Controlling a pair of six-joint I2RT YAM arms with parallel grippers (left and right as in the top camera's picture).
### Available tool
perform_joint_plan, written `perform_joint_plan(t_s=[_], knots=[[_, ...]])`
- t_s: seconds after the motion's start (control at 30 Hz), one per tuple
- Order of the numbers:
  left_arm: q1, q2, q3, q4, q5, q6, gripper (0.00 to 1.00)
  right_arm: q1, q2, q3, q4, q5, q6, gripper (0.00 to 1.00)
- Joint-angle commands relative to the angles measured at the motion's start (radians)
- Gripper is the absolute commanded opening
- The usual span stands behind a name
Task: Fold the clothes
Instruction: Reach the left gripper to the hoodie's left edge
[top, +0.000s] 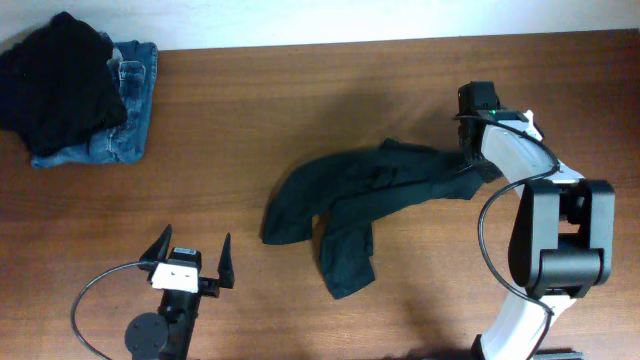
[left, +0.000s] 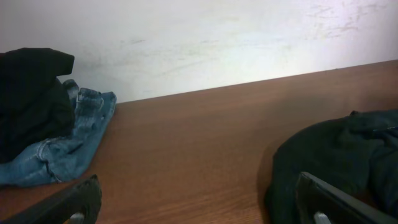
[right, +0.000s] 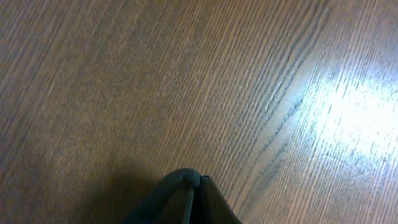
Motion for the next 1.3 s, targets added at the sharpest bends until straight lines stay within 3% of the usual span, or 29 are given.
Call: perform_joint_plan(t_s=[0.0,0.23,0.37,0.53,0.8,0.9,1.1,1.27], knots=[[-0.005,-0.008,-0.007,0.045,-0.011,0.012,0.99,-0.004,0.009,0.010,0.003,-0.006,0.012,0.08],[-0.005,-0.008,-0.007,0.367,0.272,0.012,0.99,-0.004,0.009,0.010,0.003,-0.027,0.001,0.08],[-0.005,0.006,0.030,0.497,0.304,0.012,0.99,-0.004,0.009,0.010,0.005,-0.031,0.001,0.08],[-0.005,0.122,0.188,0.378,0.408,0.012,0.99,-0.004,0.009,0.010,0.010,-0.053,0.001,0.08],[-0.005,0.652,0.633,0.045,0.740,0.013,0.99,-0.002,0.009,0.010,0.018,-0.056,-0.008,0.08],[-0.005,0.813,0.732,0.018,0.869,0.012,0.99,-0.002,0.009,0.011,0.020,-0.056,-0.023,0.08],[-0.039,1.086,0.822,0.023,0.900,0.008,0.99,-0.002,0.009,0.011,0.020,-0.056,-0.026,0.08],[-0.151,1.283,0.885,-0.079,0.781,0.009,0.99,-0.002,0.009,0.011,0.031,-0.069,-0.026,0.08]])
